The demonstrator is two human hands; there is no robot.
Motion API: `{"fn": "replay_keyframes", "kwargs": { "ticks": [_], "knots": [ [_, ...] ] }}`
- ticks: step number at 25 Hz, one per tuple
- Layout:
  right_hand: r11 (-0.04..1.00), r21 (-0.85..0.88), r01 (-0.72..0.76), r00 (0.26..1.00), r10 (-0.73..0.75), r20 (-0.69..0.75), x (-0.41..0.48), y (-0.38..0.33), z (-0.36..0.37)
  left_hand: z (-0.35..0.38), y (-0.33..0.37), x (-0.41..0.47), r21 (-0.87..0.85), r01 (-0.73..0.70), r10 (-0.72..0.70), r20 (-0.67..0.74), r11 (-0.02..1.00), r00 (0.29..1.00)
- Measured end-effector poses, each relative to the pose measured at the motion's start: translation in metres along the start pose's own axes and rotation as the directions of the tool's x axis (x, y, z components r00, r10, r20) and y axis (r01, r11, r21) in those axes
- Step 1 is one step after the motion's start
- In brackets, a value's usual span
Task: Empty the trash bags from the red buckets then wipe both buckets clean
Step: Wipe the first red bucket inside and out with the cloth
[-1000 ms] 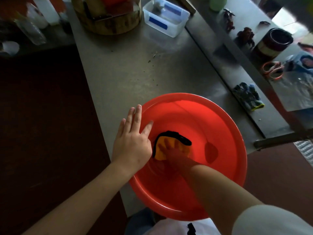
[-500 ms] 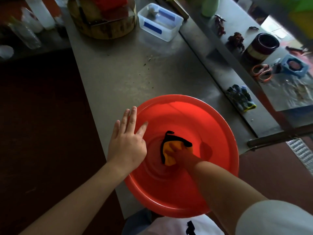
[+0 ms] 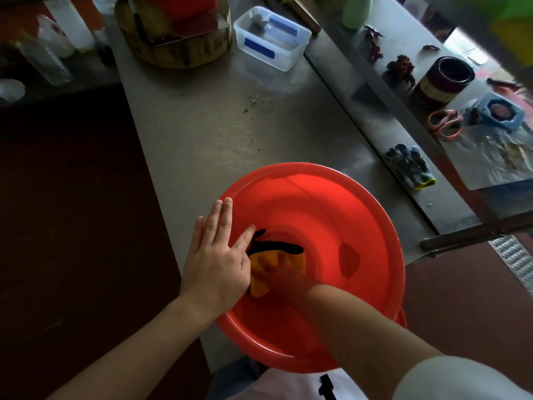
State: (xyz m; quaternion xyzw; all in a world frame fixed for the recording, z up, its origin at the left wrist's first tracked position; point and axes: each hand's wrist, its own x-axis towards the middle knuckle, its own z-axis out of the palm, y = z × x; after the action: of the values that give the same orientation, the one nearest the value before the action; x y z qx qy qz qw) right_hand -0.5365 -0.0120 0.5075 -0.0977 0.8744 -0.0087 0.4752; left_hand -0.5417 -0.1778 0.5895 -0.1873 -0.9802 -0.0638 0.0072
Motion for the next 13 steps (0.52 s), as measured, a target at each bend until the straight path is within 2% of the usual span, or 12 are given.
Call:
{"fn": "replay_keyframes", "kwargs": {
  "ticks": [3, 6, 8, 11, 13],
  "knots": [
    [0.998, -0.068, 0.011, 0.999, -0.013, -0.039, -0.002, -0.023, -0.003, 0.001, -0.004, -0.002, 0.032, -0.010, 0.010, 0.008, 0.999, 1.000],
    [0.980, -0.187, 0.065, 0.997, -0.057, 0.047, -0.004, 0.017, -0.002, 0.002, -0.005, -0.003, 0.068, -0.012, 0.011, 0.015, 0.998, 1.000],
    [0.975, -0.218, 0.032, 0.999, -0.022, 0.044, -0.003, 0.052, -0.002, 0.002, -0.004, -0.003, 0.069, -0.007, 0.006, 0.012, 0.998, 1.000],
    [0.993, -0.112, -0.042, 0.998, 0.046, 0.033, 0.000, 0.069, -0.002, 0.001, -0.002, -0.002, 0.052, 0.002, -0.002, 0.004, 0.999, 1.000],
    [0.997, 0.017, -0.079, 0.997, 0.079, -0.011, -0.001, 0.058, -0.001, 0.001, -0.001, -0.001, 0.045, 0.003, -0.003, 0.007, 0.999, 1.000]
  ]
}}
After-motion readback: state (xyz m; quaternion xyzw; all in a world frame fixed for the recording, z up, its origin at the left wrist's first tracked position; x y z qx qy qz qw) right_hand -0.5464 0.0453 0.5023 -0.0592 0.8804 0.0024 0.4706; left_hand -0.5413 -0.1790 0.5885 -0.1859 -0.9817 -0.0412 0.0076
